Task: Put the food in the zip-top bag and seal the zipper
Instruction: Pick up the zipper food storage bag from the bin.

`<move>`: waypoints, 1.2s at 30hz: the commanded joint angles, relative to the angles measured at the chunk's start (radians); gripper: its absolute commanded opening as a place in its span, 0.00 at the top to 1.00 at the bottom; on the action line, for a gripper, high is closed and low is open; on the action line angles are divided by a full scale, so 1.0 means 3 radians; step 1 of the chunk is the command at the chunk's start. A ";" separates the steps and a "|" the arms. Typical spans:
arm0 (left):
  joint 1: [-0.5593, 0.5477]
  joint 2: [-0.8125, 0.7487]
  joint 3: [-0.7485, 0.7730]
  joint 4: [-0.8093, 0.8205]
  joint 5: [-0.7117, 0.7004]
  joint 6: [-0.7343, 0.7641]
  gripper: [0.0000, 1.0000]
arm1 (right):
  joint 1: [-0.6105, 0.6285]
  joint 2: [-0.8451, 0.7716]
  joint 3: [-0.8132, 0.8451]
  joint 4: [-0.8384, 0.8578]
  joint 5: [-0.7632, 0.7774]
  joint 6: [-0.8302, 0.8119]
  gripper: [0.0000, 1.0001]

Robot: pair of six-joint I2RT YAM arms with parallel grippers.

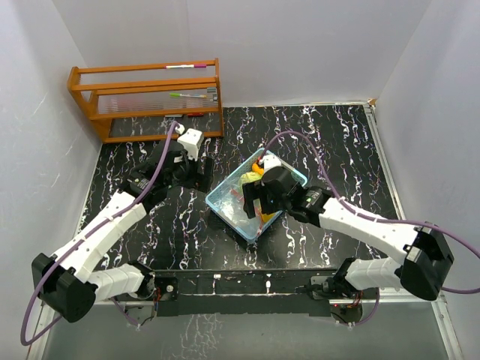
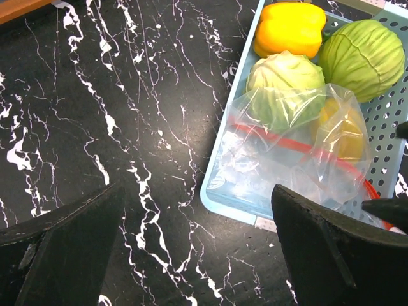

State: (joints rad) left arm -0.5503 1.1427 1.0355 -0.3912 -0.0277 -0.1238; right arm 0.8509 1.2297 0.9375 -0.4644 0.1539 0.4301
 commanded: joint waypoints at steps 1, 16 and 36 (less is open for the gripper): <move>-0.0016 -0.0197 -0.0010 -0.0096 -0.0091 0.0017 0.03 | 0.0093 -0.0018 -0.0104 0.0295 -0.0109 0.0178 0.02; -0.0016 -0.0270 0.0015 -0.0112 -0.0087 -0.0002 0.03 | 0.0096 0.0315 -0.0405 0.0820 -0.0177 0.0257 0.03; -0.0014 -0.0508 0.0011 0.0001 0.0070 -0.0236 0.03 | 0.0104 -0.0363 -0.0280 0.0986 0.0805 0.0573 0.92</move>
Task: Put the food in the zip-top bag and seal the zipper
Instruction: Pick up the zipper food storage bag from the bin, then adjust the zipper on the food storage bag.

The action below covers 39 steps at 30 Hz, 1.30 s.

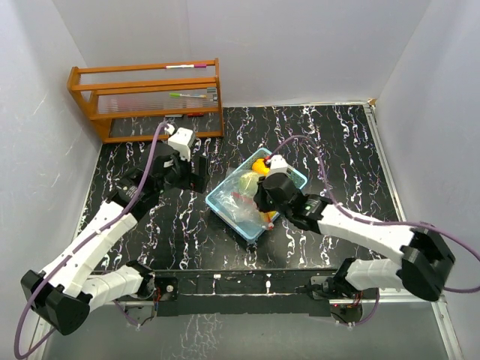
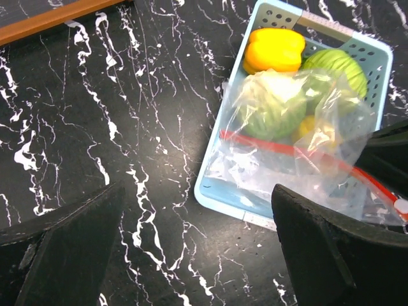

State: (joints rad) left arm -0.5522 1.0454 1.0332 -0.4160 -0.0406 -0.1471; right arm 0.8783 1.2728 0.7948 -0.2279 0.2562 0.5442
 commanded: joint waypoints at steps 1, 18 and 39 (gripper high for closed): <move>-0.0009 -0.0225 0.0007 0.0142 0.0160 -0.0208 0.03 | 0.0012 -0.0646 0.0196 0.0197 0.0569 0.0255 0.92; -0.0010 -0.0754 -0.0785 0.1576 0.1090 -0.1201 0.07 | 0.0012 -0.1744 -0.0078 0.0762 0.1512 0.1156 0.92; -0.0018 -0.0843 -0.1815 0.3255 0.1873 -0.0605 0.41 | 0.0012 -0.1434 0.0715 0.0960 0.1759 0.1019 0.92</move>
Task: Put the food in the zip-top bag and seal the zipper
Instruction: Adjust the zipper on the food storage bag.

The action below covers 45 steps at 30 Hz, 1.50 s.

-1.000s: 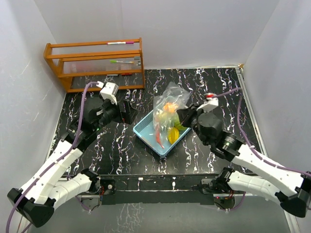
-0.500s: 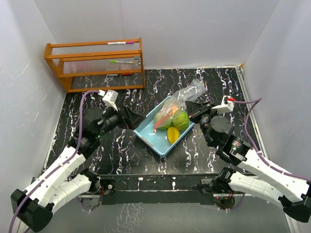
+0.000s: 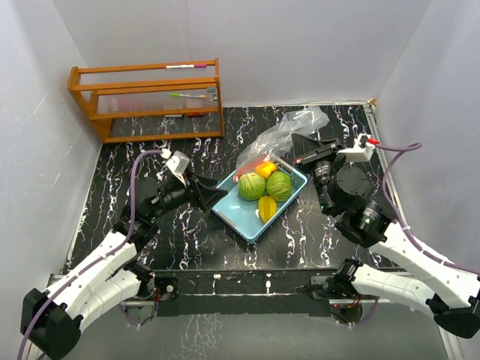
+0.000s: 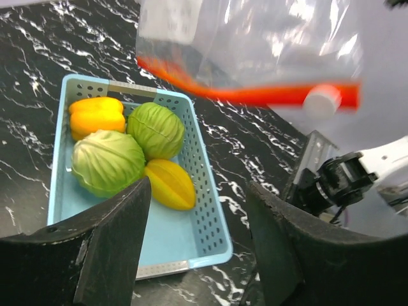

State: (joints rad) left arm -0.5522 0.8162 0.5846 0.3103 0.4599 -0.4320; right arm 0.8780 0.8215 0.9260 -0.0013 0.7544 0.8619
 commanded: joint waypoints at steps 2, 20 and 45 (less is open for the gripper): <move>-0.0029 -0.0151 -0.0520 0.1292 0.0168 0.0442 0.43 | 0.0014 0.0126 0.0354 0.0209 0.0087 -0.0040 0.92; -0.0847 0.1160 -0.0447 0.3227 -0.1075 0.1836 0.03 | 0.0014 0.0235 0.0462 0.0147 -0.0297 0.0169 0.92; -0.0938 0.1756 -0.0482 0.4087 -0.1283 0.2072 0.03 | 0.0014 0.0054 0.0372 -0.0092 -0.0376 0.0333 0.92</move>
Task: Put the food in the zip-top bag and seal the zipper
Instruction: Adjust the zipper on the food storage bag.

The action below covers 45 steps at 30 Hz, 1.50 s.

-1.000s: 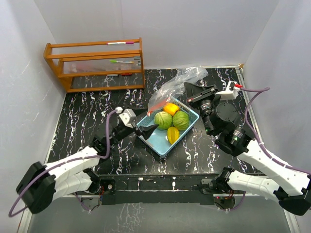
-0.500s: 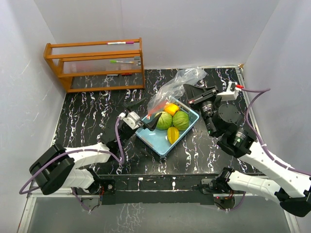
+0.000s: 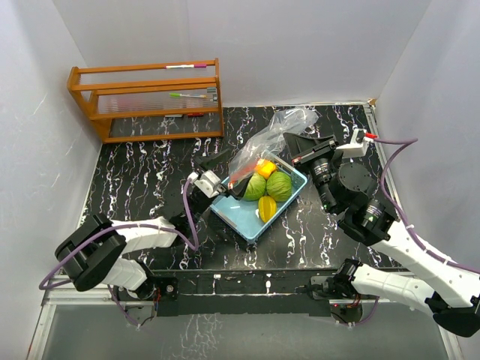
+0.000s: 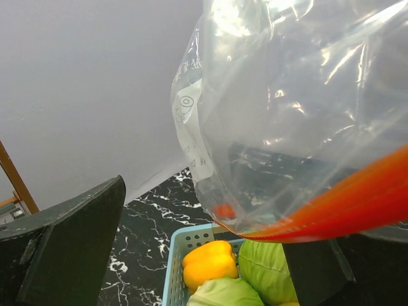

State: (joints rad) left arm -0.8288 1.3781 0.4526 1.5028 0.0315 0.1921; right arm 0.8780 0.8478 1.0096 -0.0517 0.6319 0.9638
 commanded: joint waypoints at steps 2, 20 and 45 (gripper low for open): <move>-0.0019 -0.0134 -0.0123 0.0098 0.0258 0.0037 0.03 | 0.0013 -0.0013 0.0166 0.0071 0.0053 -0.0051 0.92; -0.0017 0.0384 0.0055 0.0442 0.0090 0.0296 0.13 | 0.0014 -0.0046 0.0389 -0.0114 0.0020 -0.0108 0.92; -0.0019 0.0634 0.0284 0.0963 -0.0292 0.0193 0.21 | 0.0012 -0.0108 0.0323 -0.0193 -0.0036 -0.0039 0.92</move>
State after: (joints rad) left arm -0.8288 1.5826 0.4984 1.5982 -0.0402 0.2821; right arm 0.8780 0.8413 1.0912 -0.1318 0.6212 0.9440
